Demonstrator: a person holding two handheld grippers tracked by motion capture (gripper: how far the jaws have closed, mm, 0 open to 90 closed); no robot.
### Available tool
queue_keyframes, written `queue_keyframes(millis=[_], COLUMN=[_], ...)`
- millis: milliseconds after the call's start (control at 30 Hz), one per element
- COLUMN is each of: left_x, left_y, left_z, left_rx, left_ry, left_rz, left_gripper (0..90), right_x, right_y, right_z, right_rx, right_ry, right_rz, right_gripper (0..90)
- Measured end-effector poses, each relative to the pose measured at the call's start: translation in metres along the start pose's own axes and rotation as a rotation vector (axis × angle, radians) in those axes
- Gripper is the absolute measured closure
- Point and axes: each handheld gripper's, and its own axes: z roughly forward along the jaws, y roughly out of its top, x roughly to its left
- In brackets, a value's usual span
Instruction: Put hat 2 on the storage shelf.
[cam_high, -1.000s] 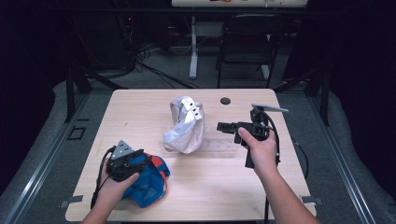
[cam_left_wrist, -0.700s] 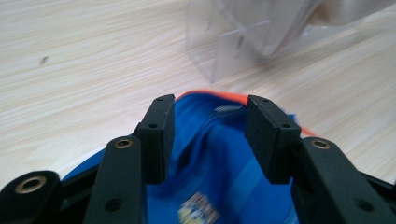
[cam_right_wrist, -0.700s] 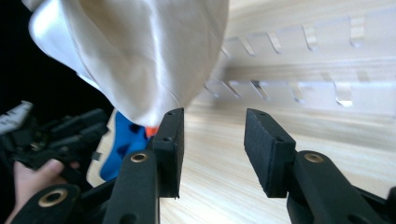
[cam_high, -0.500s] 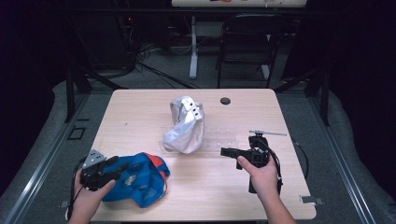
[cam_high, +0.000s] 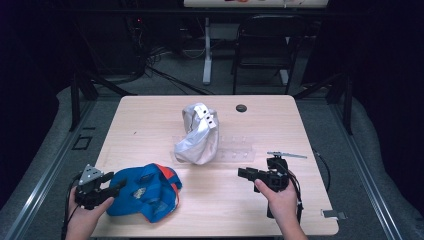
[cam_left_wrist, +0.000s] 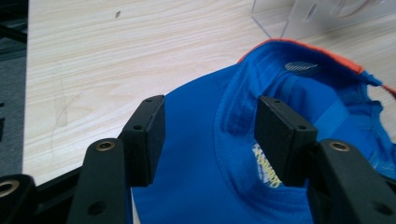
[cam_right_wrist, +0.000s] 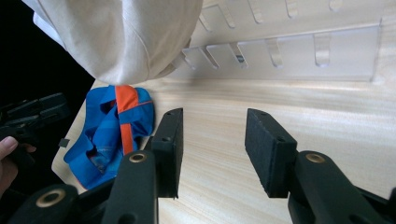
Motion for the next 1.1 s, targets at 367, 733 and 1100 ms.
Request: queue_keyframes(millis=[367, 733, 1100], left_x=[0.013, 0.033, 0.004], left_y=[-0.014, -0.017, -0.014], left_z=[0.015, 0.030, 0.041], left_rx=[0.071, 0.076, 0.098], left_ry=[0.061, 0.010, -0.085], left_rz=[-0.001, -0.115, -0.096], left_gripper=[41.6, 38.5, 44.3], right_x=[-0.018, -0.028, -0.024], right_y=[-0.031, -0.041, -0.050], right_z=[0.014, 0.024, 0.031], right_rx=[0.025, 0.038, 0.061], right_ry=[0.010, 0.016, 0.034], right_rz=[0.044, 0.084, 0.073], right_gripper=[57.3, 56.4, 55.7])
